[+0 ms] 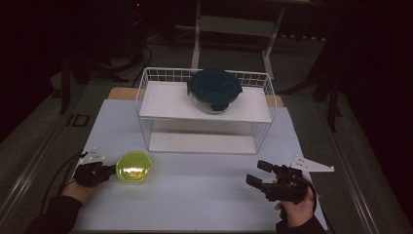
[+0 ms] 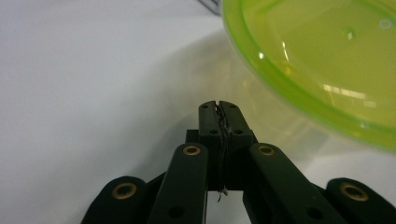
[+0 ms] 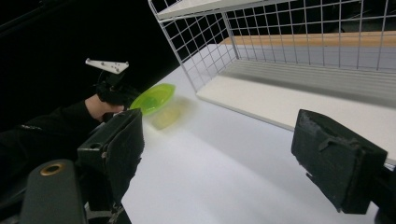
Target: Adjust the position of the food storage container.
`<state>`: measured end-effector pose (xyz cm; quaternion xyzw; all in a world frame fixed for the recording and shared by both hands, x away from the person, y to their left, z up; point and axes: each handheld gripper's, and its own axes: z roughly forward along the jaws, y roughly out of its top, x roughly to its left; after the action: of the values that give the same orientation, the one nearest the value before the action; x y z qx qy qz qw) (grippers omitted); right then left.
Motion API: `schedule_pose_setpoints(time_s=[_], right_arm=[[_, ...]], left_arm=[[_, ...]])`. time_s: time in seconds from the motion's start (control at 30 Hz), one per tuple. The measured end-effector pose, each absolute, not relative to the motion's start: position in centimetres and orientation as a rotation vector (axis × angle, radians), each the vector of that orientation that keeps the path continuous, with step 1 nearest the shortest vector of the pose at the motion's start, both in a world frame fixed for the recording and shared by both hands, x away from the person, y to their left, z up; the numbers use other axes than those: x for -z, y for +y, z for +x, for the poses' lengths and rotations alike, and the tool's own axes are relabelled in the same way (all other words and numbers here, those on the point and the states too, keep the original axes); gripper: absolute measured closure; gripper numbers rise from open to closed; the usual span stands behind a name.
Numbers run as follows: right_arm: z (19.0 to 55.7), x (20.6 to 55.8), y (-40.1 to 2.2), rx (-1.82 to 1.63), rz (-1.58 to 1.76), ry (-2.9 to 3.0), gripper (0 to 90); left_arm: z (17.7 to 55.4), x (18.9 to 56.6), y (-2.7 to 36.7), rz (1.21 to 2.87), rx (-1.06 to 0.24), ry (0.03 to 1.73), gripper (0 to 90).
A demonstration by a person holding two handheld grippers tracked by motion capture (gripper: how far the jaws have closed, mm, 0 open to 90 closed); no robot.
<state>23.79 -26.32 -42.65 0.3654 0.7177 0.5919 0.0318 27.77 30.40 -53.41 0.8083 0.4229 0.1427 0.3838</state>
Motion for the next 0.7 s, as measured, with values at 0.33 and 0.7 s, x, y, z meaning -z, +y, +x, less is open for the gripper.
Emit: schedule_pose_setpoints(time_s=[0.33, 0.7], right_arm=[[23.8, 42.7, -26.5, -1.827, 1.132, 2.208, 16.8], [23.8, 42.7, -26.4, -1.833, 1.147, 2.211, 16.8]], left_arm=[[27.5, 53.4, 28.3, 2.110, -0.303, 1.015, 87.8], [26.9, 53.2, 24.2, 2.155, -0.216, 0.901, 87.8]])
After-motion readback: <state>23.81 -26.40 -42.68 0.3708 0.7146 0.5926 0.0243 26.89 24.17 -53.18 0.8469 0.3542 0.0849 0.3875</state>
